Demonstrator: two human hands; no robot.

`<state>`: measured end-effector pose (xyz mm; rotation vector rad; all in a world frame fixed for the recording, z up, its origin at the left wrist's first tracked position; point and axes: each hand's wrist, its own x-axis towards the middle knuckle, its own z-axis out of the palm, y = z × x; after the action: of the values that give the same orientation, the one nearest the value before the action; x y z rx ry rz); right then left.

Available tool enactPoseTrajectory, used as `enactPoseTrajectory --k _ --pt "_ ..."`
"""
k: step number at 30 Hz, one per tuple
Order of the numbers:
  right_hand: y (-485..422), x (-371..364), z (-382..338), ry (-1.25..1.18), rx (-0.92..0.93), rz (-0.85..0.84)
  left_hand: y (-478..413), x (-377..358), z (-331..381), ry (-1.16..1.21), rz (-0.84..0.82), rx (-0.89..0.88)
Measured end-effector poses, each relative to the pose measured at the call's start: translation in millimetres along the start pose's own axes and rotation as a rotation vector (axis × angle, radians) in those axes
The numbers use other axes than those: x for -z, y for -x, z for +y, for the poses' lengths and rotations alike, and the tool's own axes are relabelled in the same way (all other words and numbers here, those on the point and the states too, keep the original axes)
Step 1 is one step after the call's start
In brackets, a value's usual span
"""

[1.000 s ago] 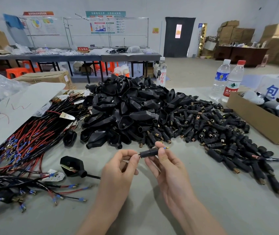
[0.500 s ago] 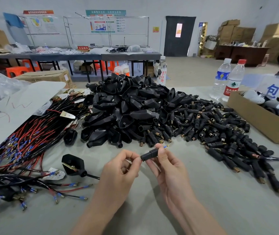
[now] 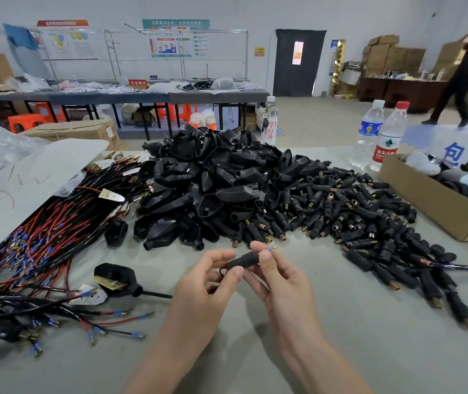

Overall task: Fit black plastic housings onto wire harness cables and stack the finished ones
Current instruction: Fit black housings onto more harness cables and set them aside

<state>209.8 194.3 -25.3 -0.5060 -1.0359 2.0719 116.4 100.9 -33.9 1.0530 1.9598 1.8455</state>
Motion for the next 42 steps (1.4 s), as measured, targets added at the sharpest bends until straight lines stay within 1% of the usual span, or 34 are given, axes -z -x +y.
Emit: enactPoseTrajectory --k 2,7,12,16,19,25,31,36,42 --pt "0.4 -1.5 1.1 -0.039 -0.034 -0.005 0.8 -1.1 0.3 -0.043 -0.023 -0.024" --pt "-1.6 -0.7 -0.1 -0.151 -0.084 0.006 1.5 -0.1 -0.4 -0.055 0.013 -0.041" --pt "-3.9 2.9 -4.0 -0.102 -0.101 -0.025 0.8 0.7 -2.8 -0.099 0.019 -0.076" --pt "-4.9 3.8 -3.4 -0.020 -0.088 -0.054 1.3 2.4 -5.4 -0.202 0.013 -0.120" --pt "-6.3 5.1 -4.7 -0.102 -0.119 -0.042 1.3 2.5 -5.6 -0.143 0.051 -0.079" --pt "-9.1 8.2 -6.4 -0.203 -0.146 -0.003 0.6 -0.6 1.7 0.002 0.014 -0.061" --pt "-9.6 8.7 -6.1 -0.231 -0.140 0.047 0.7 1.1 5.7 0.012 0.015 -0.005" --pt "-5.4 4.4 -5.5 -0.270 -0.167 0.039 2.1 4.7 7.3 -0.082 0.033 -0.043" --pt "-0.3 0.7 -8.0 -0.320 -0.193 0.014 1.6 11.5 9.0 -0.177 -0.001 -0.094"
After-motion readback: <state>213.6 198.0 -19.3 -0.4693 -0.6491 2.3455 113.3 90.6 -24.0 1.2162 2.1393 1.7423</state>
